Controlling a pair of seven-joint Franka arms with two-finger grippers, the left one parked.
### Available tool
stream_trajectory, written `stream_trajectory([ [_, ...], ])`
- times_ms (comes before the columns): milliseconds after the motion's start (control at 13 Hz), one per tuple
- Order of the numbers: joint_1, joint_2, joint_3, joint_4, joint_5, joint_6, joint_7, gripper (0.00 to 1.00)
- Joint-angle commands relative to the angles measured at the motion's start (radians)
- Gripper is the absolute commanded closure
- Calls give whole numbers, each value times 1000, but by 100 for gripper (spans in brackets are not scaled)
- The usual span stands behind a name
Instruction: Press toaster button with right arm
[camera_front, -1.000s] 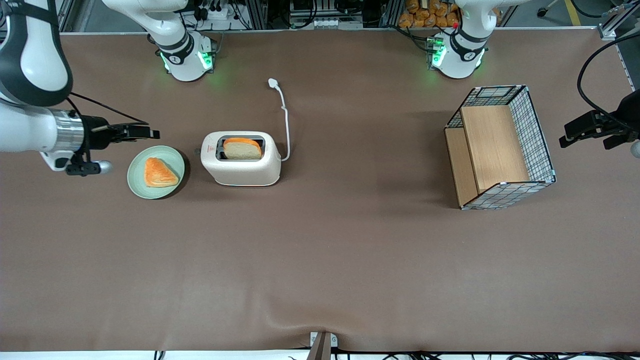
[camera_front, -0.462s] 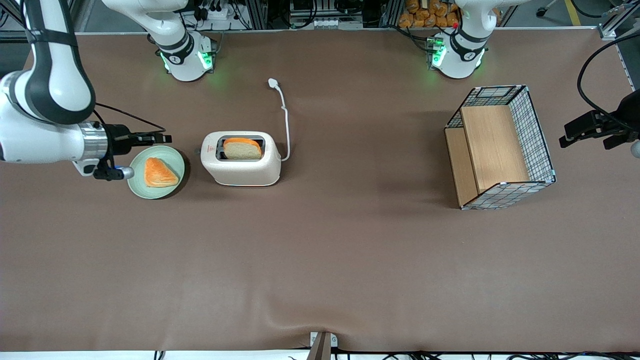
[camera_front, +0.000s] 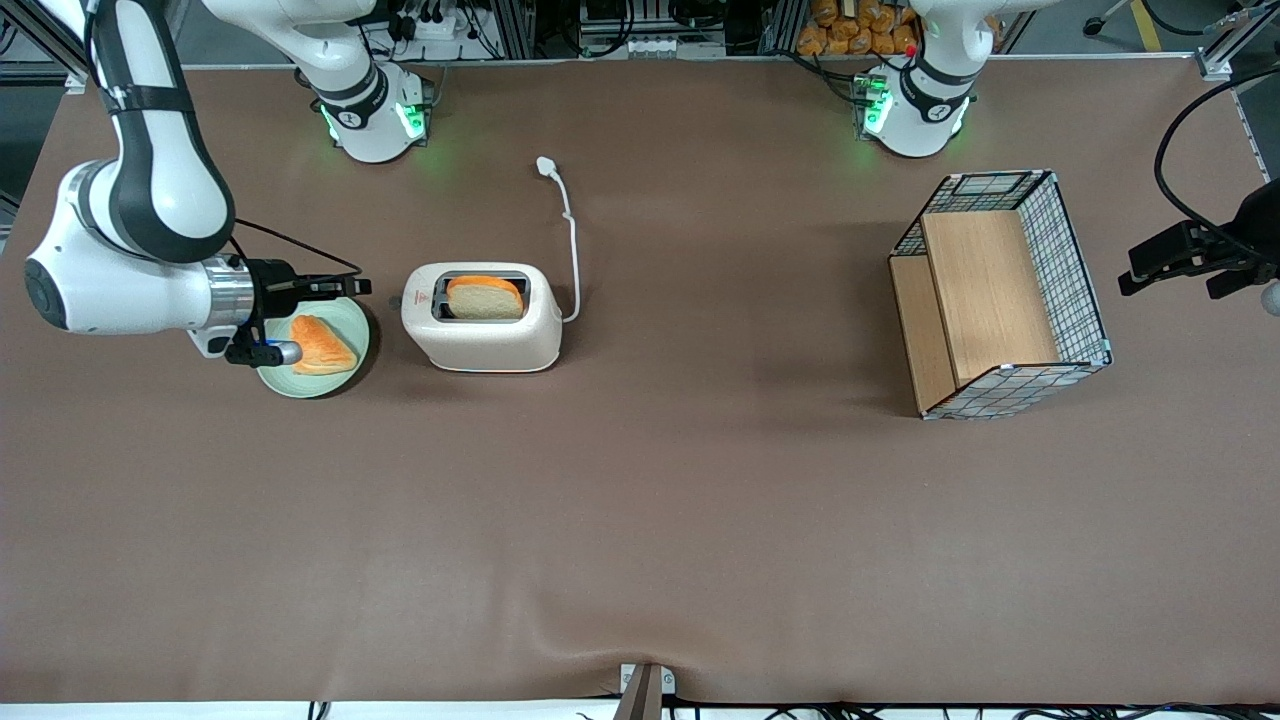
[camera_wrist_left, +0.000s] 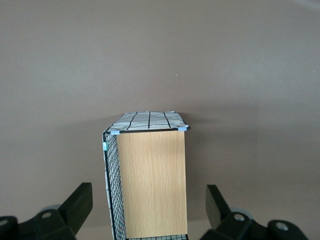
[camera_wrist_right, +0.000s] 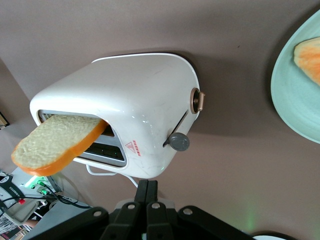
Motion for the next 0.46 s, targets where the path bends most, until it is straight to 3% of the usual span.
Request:
stream_trajectory([
  [0,15,-13,-2,-47,26,59,3,100],
  [385,15,27,-2,-49,41,87,-4,100],
])
